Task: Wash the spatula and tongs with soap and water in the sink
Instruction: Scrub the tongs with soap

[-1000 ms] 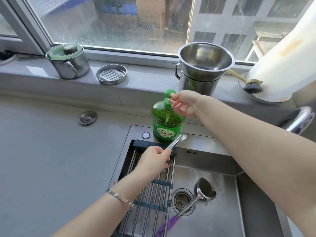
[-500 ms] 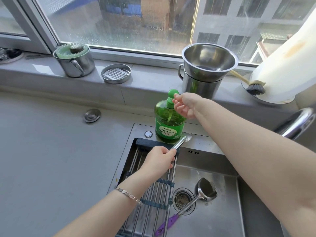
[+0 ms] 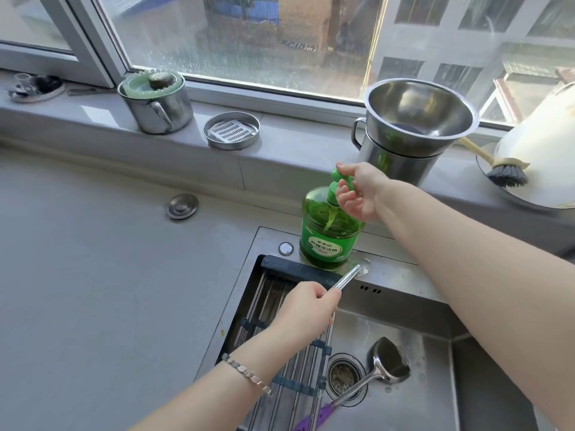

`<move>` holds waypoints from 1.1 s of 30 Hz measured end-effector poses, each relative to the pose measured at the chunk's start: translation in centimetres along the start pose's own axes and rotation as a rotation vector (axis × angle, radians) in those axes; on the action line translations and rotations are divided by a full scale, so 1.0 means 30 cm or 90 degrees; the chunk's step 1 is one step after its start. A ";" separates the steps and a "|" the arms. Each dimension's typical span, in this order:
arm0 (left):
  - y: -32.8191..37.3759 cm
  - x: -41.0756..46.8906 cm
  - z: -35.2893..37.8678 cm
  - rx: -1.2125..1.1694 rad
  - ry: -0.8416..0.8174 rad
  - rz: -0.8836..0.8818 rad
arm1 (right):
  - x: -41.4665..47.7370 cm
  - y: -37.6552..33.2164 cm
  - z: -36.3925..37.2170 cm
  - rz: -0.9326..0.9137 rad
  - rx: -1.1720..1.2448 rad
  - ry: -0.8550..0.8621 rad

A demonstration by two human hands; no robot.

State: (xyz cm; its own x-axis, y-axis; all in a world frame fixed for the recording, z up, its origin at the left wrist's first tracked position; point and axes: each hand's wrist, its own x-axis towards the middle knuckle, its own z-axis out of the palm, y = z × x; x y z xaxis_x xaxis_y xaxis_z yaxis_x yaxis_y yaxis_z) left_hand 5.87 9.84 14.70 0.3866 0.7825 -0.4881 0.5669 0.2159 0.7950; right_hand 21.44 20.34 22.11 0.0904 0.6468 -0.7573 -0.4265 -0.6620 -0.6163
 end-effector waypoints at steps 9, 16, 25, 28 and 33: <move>-0.001 0.004 -0.003 0.004 -0.001 -0.005 | 0.015 0.027 -0.001 0.031 0.062 -0.003; 0.010 -0.037 -0.013 0.004 0.020 -0.005 | -0.041 0.032 -0.020 0.043 0.081 -0.046; 0.062 -0.133 0.047 0.045 0.009 0.071 | -0.290 0.368 -0.151 -0.229 0.146 0.023; 0.078 -0.189 0.101 0.056 -0.035 0.100 | -0.364 0.553 -0.187 -0.532 -0.300 0.075; 0.073 -0.281 0.154 0.049 -0.108 0.155 | -0.392 0.648 -0.365 -0.767 -0.837 0.151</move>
State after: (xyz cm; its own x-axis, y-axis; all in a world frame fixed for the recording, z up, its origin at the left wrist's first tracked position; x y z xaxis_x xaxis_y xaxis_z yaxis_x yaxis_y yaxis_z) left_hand 7.20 1.03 18.91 0.6297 0.6958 -0.3454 0.4940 -0.0156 0.8693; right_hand 21.95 -4.29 16.67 -0.0572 0.9661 0.2516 0.8735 0.1705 -0.4560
